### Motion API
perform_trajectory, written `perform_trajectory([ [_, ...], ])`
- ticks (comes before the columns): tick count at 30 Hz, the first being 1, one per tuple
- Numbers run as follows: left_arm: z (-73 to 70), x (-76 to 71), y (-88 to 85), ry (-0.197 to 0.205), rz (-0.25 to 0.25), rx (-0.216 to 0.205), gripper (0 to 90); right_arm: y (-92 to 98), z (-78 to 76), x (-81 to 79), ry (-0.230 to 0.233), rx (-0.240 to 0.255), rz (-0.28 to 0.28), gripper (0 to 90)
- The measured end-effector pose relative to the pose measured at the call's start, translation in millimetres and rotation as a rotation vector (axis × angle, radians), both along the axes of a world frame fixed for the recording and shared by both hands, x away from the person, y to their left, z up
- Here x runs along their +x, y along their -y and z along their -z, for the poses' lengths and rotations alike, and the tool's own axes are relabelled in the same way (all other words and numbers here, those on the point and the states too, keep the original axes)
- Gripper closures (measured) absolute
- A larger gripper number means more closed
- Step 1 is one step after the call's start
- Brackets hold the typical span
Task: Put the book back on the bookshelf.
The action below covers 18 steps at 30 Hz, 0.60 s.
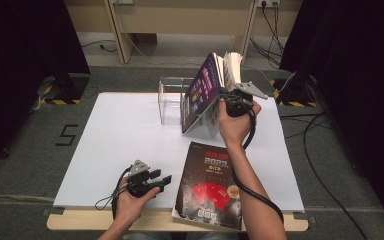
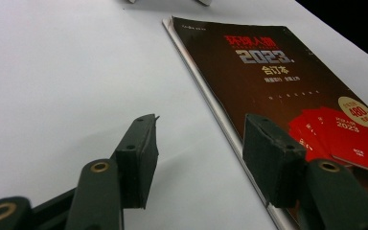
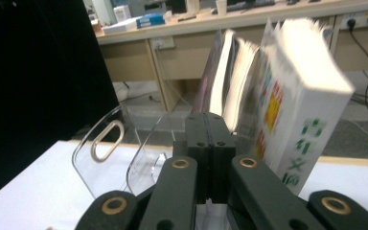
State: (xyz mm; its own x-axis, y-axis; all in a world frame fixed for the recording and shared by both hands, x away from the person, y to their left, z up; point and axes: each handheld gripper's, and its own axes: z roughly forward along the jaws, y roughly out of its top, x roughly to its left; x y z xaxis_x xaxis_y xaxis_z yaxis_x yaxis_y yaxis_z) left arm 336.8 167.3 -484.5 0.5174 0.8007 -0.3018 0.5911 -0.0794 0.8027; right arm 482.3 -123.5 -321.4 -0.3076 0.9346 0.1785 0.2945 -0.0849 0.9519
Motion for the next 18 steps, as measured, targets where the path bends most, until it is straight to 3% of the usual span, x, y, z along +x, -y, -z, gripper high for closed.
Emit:
perform_trajectory([
  [3,0.1,0.2,-0.1,0.0,0.0,0.0,45.3,1.0,-4.6,0.5,0.023,-0.005,0.018,90.0],
  [18,0.2,0.1,-0.3,-0.001,0.0,-0.001,45.3,6.8,-9.7,8.7,0.012,0.0,0.032,90.0],
])
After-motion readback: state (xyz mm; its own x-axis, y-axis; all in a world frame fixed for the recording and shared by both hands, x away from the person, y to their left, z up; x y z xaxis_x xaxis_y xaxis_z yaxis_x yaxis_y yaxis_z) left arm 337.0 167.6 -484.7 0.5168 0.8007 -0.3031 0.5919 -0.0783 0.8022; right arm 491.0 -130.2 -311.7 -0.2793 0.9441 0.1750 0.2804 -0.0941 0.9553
